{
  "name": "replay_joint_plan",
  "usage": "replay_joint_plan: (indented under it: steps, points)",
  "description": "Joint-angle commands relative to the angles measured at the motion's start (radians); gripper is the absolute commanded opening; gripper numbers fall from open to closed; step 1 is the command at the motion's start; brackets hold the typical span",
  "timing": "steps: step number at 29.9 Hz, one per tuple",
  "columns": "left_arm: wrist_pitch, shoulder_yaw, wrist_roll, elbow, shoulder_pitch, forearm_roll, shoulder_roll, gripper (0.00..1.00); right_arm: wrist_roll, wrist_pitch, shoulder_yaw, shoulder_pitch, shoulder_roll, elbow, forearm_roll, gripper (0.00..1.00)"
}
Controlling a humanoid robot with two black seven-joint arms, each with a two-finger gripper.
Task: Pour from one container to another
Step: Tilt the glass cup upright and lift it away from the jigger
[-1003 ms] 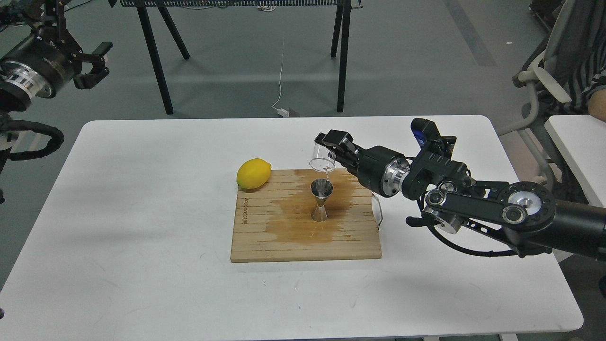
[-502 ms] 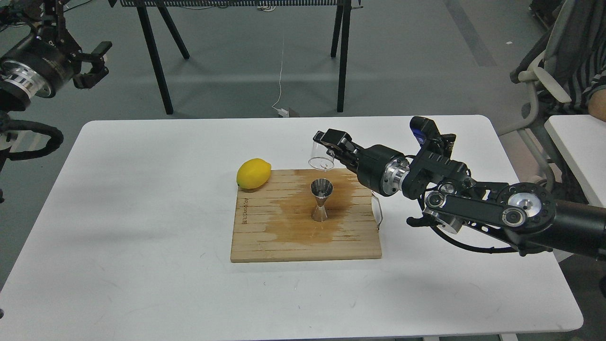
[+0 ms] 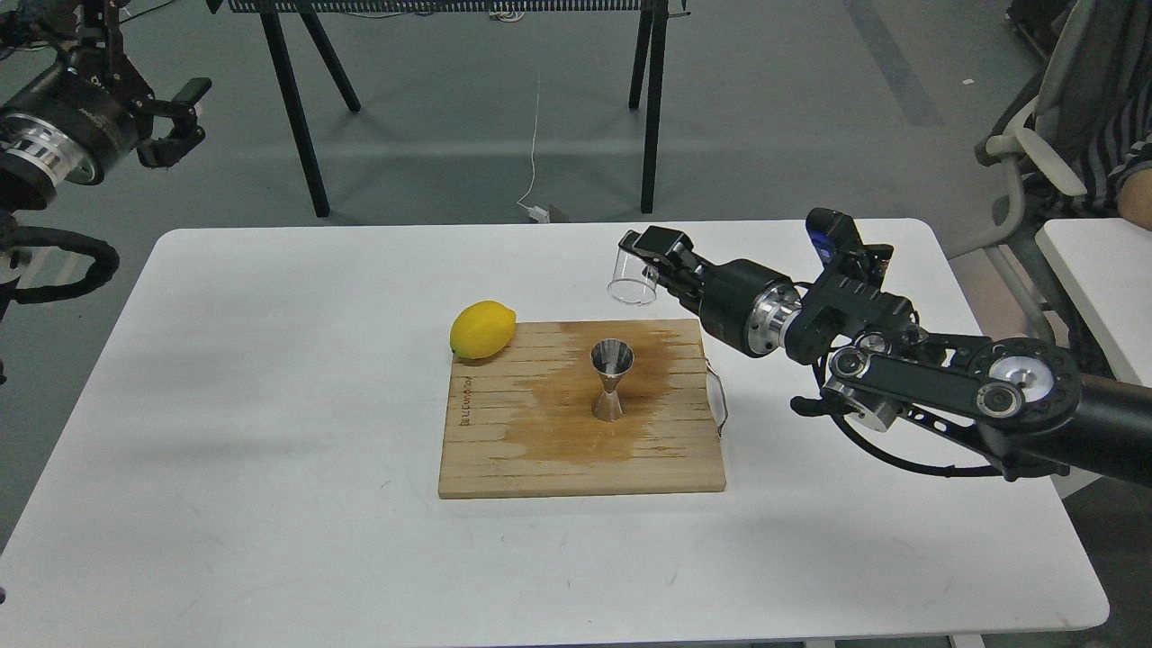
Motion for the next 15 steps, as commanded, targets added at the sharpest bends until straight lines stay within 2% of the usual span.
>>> replay_joint_plan:
  steps: [1,11,15]
  points:
    - [0.0,0.0,0.001,-0.001,-0.001,0.0,-0.001,1.0,-0.003,0.018,0.1,-0.046,-0.014,-0.001,0.137,0.13]
    - [0.002,-0.002,0.001,-0.001,-0.001,0.0,0.001,1.0,-0.005,0.108,0.653,-0.374,0.002,-0.089,0.513,0.13]
    - [0.014,0.001,0.001,-0.001,-0.01,-0.002,0.001,1.0,-0.005,0.12,0.873,-0.529,0.075,-0.126,0.634,0.13]
